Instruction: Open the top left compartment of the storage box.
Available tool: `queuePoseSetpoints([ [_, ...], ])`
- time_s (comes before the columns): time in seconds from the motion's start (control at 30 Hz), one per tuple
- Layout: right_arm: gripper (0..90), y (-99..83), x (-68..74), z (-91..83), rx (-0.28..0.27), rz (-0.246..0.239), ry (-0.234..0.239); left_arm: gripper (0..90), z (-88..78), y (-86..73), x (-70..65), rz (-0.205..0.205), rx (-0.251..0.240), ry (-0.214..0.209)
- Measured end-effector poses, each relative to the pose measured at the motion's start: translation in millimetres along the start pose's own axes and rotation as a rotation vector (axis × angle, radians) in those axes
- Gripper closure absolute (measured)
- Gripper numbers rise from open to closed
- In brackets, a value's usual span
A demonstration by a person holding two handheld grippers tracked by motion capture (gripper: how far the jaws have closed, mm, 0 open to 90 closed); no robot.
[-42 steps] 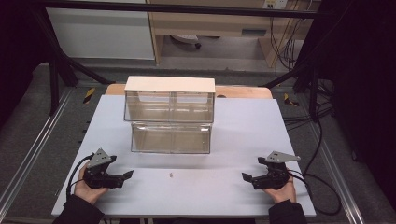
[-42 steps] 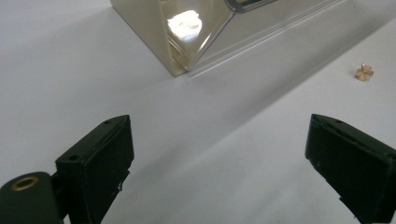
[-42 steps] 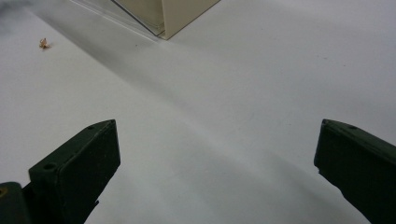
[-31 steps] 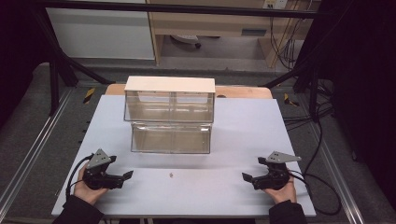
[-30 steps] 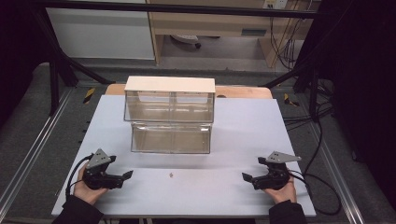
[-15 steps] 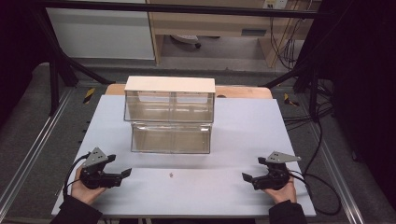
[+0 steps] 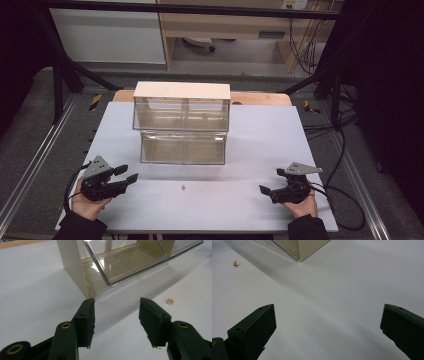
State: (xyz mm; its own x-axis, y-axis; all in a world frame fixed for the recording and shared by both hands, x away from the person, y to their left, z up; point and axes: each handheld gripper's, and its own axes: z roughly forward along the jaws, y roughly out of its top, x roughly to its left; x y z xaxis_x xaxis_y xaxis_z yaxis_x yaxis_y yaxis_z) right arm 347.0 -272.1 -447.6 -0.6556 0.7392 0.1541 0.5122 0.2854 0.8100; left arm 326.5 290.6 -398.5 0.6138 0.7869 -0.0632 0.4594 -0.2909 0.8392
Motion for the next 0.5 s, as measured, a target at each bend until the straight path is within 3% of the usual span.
queuePoseSetpoints([
  [0.5, 1.1, -0.3, 0.7, 0.8, 0.004, 0.002, 0.0, 74.1, -7.5, 20.9, -5.8, 0.015, -0.045, 0.017],
])
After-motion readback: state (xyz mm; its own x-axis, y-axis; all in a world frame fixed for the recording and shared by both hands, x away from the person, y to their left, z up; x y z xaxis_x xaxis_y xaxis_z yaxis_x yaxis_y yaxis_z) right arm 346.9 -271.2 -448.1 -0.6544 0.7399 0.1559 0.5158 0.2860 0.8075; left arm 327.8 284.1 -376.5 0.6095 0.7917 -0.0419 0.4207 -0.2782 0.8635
